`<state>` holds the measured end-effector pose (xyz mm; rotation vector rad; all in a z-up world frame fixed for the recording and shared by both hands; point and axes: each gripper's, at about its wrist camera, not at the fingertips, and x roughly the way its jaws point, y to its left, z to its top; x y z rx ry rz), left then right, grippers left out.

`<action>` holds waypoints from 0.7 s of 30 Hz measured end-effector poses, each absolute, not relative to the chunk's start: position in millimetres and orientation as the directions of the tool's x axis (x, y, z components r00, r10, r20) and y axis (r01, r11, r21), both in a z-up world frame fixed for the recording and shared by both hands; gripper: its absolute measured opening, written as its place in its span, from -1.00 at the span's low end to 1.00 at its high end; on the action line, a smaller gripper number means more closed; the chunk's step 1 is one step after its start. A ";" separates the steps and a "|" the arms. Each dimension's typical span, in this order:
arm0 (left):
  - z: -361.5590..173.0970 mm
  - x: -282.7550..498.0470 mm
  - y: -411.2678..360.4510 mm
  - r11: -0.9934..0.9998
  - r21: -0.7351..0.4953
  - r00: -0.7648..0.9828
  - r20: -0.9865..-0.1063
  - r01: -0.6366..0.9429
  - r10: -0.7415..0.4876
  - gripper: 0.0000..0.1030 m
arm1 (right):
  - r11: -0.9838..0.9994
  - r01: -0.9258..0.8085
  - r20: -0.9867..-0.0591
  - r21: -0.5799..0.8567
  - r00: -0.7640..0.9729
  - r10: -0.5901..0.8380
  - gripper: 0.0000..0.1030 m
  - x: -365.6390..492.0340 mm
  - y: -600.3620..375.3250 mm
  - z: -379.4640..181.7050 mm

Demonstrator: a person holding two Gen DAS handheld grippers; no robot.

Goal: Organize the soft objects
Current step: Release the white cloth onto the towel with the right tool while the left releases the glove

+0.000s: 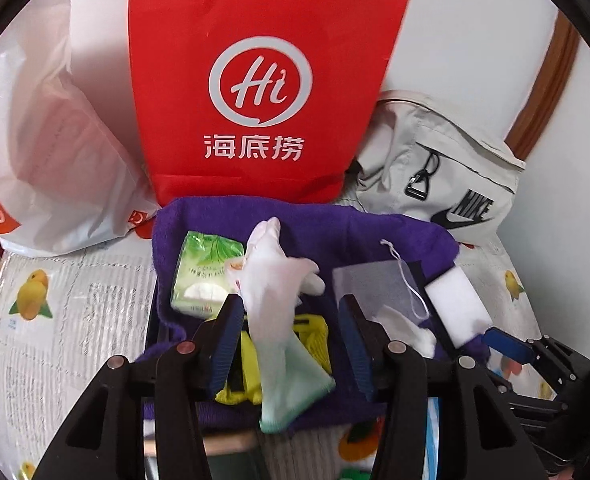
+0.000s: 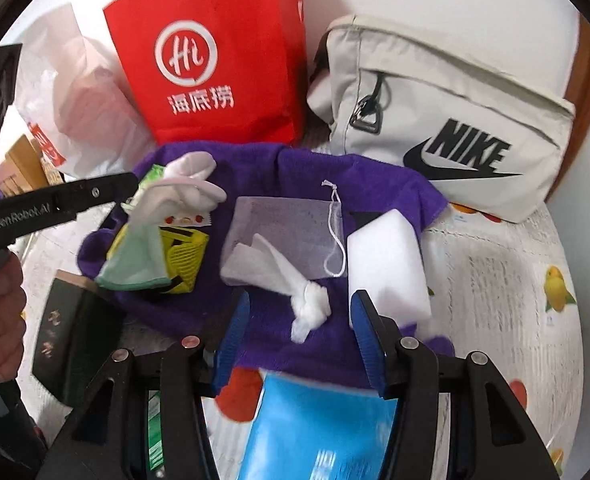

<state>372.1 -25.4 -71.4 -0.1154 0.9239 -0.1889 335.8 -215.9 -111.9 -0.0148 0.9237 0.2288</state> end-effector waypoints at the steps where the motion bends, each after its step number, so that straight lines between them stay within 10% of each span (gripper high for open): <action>1: -67.7 365.7 -26.3 0.978 -0.176 0.591 -0.779 0.115 -0.210 -0.08 | 0.976 -0.197 -0.785 0.092 0.589 0.193 0.02 327.1 -216.9 -107.5; 21: -48.2 210.6 -38.9 0.969 -0.147 0.596 -0.767 0.198 -0.238 0.02 | 0.970 -0.199 -0.698 0.142 0.675 0.241 0.04 164.7 -226.3 -77.1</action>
